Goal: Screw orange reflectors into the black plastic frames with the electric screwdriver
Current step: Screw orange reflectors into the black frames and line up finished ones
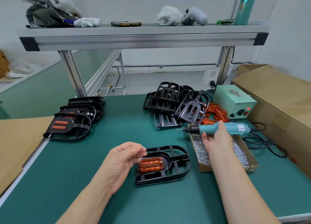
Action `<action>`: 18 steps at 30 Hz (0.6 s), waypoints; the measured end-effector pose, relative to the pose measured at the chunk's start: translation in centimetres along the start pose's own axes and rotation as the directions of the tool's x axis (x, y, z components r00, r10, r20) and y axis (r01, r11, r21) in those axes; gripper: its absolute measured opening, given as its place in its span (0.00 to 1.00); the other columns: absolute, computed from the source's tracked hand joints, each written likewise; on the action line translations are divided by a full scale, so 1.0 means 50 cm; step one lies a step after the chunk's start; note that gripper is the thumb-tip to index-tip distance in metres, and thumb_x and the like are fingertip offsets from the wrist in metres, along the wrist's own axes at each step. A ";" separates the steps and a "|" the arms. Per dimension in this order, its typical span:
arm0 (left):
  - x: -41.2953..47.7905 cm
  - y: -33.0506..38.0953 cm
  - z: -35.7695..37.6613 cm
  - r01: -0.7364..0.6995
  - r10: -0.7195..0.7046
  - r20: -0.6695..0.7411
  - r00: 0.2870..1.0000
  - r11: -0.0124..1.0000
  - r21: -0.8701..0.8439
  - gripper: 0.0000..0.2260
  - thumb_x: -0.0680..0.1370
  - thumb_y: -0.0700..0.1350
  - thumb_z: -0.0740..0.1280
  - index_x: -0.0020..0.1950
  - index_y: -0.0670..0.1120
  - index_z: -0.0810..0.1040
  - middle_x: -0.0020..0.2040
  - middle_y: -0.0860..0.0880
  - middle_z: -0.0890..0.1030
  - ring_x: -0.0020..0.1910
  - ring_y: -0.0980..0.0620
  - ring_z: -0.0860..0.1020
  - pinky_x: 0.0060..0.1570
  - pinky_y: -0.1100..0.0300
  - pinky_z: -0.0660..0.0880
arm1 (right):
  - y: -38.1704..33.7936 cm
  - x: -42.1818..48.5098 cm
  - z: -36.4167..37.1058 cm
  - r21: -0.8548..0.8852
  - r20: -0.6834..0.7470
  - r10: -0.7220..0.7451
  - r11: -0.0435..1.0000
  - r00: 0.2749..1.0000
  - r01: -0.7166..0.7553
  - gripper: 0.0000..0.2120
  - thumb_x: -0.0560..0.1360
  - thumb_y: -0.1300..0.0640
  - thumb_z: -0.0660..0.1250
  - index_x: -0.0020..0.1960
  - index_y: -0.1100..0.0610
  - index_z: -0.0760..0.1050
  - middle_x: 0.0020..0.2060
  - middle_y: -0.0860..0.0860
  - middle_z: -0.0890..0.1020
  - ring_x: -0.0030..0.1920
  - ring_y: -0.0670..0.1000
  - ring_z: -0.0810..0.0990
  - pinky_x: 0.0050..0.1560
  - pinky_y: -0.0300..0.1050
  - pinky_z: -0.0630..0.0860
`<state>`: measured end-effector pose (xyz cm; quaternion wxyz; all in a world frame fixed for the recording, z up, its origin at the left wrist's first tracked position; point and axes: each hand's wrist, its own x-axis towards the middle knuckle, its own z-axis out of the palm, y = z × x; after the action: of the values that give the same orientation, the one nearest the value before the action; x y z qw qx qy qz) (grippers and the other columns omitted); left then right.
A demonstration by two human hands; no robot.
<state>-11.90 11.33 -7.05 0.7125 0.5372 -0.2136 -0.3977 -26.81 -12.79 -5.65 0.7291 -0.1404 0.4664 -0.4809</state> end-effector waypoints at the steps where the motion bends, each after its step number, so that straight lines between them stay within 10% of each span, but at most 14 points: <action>1: 0.000 -0.001 -0.001 0.005 -0.005 -0.005 1.000 1.000 0.001 0.06 0.66 0.45 0.74 0.39 0.43 0.86 0.42 0.42 0.84 0.43 0.51 0.82 0.52 0.56 0.75 | 0.001 0.004 0.002 0.000 -0.012 0.005 1.000 1.000 -0.005 0.14 0.79 0.48 0.69 0.59 0.53 0.70 0.56 0.54 0.79 0.55 0.53 0.79 0.42 0.44 0.77; 8: 0.003 -0.010 0.003 0.030 -0.030 -0.040 0.999 1.000 0.002 0.07 0.67 0.39 0.73 0.43 0.39 0.84 0.41 0.42 0.83 0.40 0.52 0.80 0.47 0.59 0.76 | 0.019 -0.013 -0.011 0.116 0.088 -0.097 0.989 0.991 0.087 0.13 0.75 0.51 0.75 0.56 0.51 0.76 0.44 0.47 0.78 0.33 0.43 0.77 0.26 0.36 0.70; 18: 0.000 -0.014 0.034 0.068 -0.069 -0.013 0.998 0.997 -0.022 0.10 0.67 0.36 0.73 0.47 0.37 0.80 0.42 0.41 0.82 0.41 0.49 0.80 0.51 0.53 0.73 | 0.030 -0.137 0.052 0.302 0.337 -0.274 0.938 0.901 0.172 0.11 0.72 0.64 0.74 0.50 0.56 0.75 0.37 0.47 0.79 0.34 0.44 0.76 0.40 0.37 0.75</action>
<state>-13.40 10.24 -7.12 0.7056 0.5394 -0.1858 -0.4203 -24.54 -7.00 -1.52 0.7561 -0.1839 0.2309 -0.5840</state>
